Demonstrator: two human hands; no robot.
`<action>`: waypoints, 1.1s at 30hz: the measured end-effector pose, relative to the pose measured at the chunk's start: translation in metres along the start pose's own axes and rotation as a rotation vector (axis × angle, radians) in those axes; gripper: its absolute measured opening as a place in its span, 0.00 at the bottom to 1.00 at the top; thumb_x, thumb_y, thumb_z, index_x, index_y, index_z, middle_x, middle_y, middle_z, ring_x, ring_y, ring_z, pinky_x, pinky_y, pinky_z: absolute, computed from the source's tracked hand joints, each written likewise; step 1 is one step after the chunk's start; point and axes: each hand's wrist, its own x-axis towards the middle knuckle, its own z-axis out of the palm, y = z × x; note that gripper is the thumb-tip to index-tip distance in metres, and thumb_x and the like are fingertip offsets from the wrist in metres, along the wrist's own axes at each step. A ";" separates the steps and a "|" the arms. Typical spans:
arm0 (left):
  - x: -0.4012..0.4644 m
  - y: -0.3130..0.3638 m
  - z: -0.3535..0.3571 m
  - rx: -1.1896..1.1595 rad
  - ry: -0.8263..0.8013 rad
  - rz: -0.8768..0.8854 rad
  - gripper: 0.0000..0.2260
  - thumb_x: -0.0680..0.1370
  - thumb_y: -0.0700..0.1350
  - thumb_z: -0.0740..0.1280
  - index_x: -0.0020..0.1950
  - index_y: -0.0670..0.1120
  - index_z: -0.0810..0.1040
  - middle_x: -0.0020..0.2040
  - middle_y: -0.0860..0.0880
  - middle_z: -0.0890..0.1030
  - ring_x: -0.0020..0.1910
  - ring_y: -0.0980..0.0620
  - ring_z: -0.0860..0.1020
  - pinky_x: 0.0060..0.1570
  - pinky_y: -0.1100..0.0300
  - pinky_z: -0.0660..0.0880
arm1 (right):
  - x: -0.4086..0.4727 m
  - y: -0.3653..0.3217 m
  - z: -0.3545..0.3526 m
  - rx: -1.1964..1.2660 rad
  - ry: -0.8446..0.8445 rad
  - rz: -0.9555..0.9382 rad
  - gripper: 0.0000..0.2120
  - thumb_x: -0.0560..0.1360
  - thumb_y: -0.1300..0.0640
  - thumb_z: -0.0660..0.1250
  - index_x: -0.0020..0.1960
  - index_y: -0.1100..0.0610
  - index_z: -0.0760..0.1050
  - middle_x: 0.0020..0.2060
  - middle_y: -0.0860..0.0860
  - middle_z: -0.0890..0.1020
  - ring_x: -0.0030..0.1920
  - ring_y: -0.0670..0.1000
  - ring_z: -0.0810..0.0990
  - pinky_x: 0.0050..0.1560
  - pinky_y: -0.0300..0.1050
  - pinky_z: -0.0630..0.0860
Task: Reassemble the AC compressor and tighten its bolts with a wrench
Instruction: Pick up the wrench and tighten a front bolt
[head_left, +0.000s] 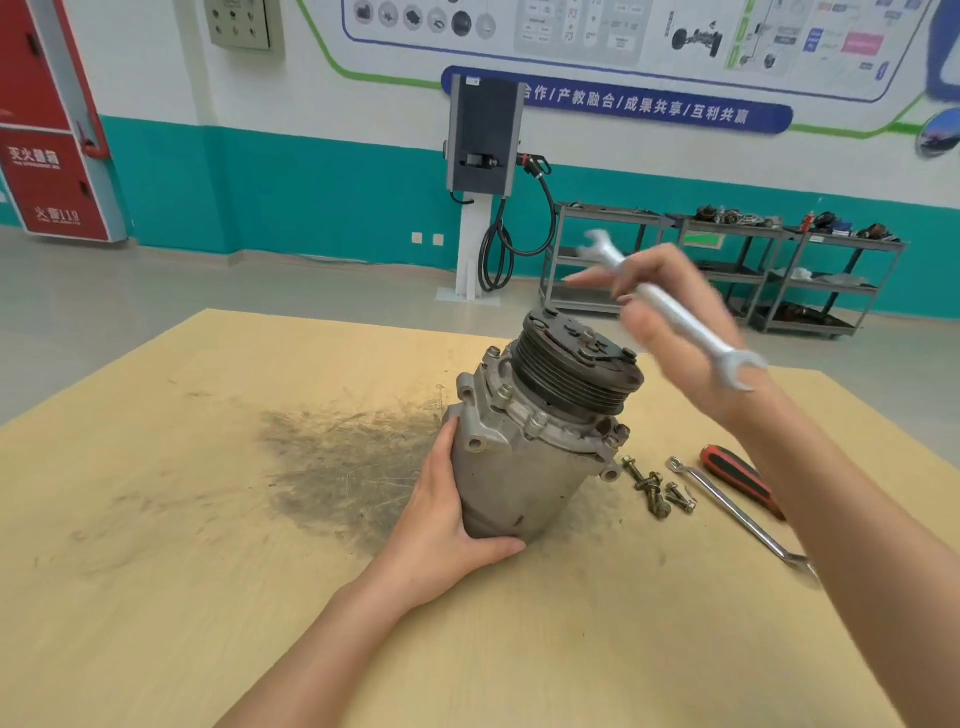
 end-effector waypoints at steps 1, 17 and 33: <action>0.000 0.000 0.000 -0.001 -0.001 0.004 0.59 0.60 0.63 0.78 0.71 0.73 0.33 0.78 0.63 0.50 0.77 0.62 0.54 0.76 0.53 0.59 | 0.005 0.005 0.002 -0.039 -0.144 0.032 0.20 0.73 0.40 0.65 0.53 0.54 0.67 0.62 0.51 0.79 0.67 0.49 0.74 0.63 0.47 0.74; 0.014 -0.006 -0.012 0.016 -0.032 -0.062 0.60 0.55 0.67 0.78 0.77 0.59 0.46 0.78 0.53 0.56 0.78 0.54 0.55 0.76 0.45 0.59 | 0.016 0.002 0.025 -0.283 -0.226 0.068 0.15 0.73 0.42 0.65 0.49 0.49 0.63 0.51 0.57 0.80 0.51 0.59 0.79 0.49 0.60 0.77; 0.007 0.007 -0.001 -0.347 0.216 0.007 0.62 0.49 0.52 0.80 0.71 0.74 0.43 0.70 0.69 0.64 0.67 0.70 0.68 0.63 0.65 0.67 | 0.014 -0.041 0.072 -0.543 -0.034 0.272 0.16 0.75 0.43 0.63 0.49 0.52 0.61 0.42 0.49 0.74 0.44 0.55 0.69 0.45 0.56 0.69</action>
